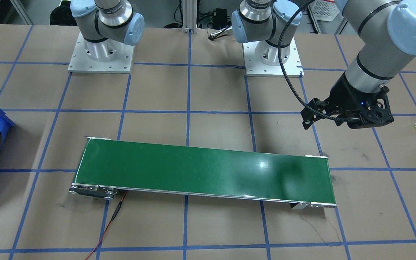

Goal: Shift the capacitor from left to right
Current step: 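Lift the capacitor with the right gripper and carry it over the blue bin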

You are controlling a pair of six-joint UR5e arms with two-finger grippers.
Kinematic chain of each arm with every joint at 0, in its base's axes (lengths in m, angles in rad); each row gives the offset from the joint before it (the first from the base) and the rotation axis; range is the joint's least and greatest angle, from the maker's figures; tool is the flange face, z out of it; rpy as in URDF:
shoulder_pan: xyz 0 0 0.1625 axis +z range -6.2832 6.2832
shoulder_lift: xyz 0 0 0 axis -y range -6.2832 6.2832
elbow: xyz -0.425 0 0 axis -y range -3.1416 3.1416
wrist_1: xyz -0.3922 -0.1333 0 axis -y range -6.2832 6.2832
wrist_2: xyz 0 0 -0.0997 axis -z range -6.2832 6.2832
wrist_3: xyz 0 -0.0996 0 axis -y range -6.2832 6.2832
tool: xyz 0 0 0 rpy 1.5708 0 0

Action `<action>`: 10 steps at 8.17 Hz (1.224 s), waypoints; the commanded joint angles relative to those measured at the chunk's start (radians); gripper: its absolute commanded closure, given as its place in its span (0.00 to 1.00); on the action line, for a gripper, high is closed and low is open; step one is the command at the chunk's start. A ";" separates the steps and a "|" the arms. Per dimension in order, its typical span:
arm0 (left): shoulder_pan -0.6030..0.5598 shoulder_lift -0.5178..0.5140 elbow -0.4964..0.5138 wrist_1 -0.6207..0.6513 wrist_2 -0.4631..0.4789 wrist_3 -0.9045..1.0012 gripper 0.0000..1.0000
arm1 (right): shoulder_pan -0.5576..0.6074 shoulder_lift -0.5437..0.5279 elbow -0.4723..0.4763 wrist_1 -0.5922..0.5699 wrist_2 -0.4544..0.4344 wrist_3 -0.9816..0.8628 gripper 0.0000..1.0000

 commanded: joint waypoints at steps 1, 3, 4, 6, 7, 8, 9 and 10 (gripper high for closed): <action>0.001 0.000 0.000 0.008 0.000 0.009 0.00 | -0.218 0.029 -0.045 -0.042 -0.025 -0.347 1.00; 0.001 0.001 0.001 0.011 0.000 0.009 0.00 | -0.322 0.139 -0.037 -0.140 -0.010 -0.484 1.00; -0.001 0.003 0.001 0.011 -0.002 0.008 0.00 | -0.326 0.180 -0.004 -0.163 -0.011 -0.476 1.00; -0.002 -0.002 0.004 0.014 -0.006 0.008 0.00 | -0.327 0.204 0.078 -0.273 -0.011 -0.466 1.00; -0.002 -0.002 0.006 0.013 -0.005 0.011 0.00 | -0.329 0.206 0.081 -0.275 -0.013 -0.472 0.82; -0.002 -0.003 0.006 0.013 -0.002 0.013 0.00 | -0.331 0.191 0.078 -0.264 -0.013 -0.479 0.14; -0.002 -0.005 0.010 0.011 0.001 0.014 0.00 | -0.344 0.145 0.079 -0.254 0.004 -0.478 0.00; -0.002 -0.006 0.010 0.012 0.006 0.017 0.00 | -0.344 0.087 0.072 -0.175 0.018 -0.473 0.00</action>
